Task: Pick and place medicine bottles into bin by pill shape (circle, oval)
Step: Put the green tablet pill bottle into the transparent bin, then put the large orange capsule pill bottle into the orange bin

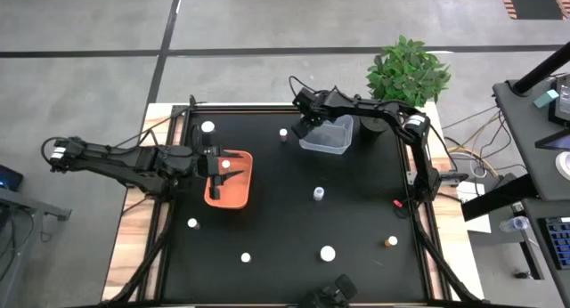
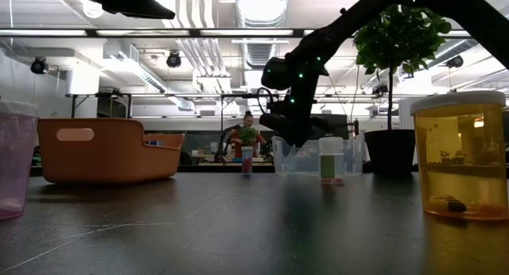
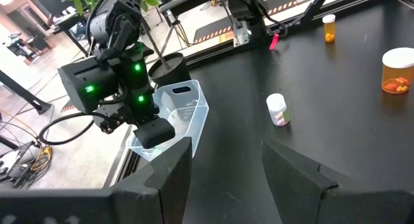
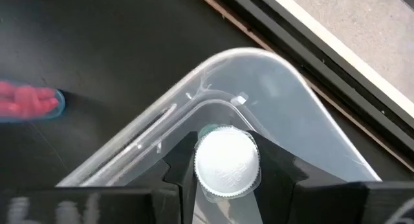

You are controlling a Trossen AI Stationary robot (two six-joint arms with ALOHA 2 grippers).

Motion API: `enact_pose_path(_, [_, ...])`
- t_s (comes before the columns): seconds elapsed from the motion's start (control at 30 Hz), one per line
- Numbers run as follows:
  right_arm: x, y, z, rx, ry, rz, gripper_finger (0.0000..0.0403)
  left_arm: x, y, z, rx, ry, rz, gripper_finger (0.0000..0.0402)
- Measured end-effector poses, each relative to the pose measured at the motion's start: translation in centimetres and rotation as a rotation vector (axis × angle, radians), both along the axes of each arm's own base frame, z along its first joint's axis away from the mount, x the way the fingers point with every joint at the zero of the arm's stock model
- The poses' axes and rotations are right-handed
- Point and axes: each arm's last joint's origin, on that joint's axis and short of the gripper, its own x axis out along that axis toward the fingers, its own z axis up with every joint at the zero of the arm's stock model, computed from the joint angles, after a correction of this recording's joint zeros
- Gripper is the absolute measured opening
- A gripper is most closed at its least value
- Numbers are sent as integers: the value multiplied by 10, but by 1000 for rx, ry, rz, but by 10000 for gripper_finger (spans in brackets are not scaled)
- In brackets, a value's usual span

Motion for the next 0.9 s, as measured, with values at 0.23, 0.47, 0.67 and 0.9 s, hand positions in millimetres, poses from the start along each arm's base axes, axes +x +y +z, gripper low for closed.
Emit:
enact_pose_path(0.23, [1, -1, 1, -6, -15, -9, 119, 0, 0, 0, 0, 0, 0, 171])
enact_pose_path(0.47, [0, 0, 3, -10, -17, -21, 168, 0, 0, 0, 0, 0, 0, 171])
enact_pose_path(0.67, [1, -1, 9, -12, -27, -28, 195, 0, 0, 0, 0, 0, 0, 171])
enact_pose_path(0.9, [4, 4, 26, 9, 7, -19, 198, 0, 0, 0, 0, 0, 0, 171])
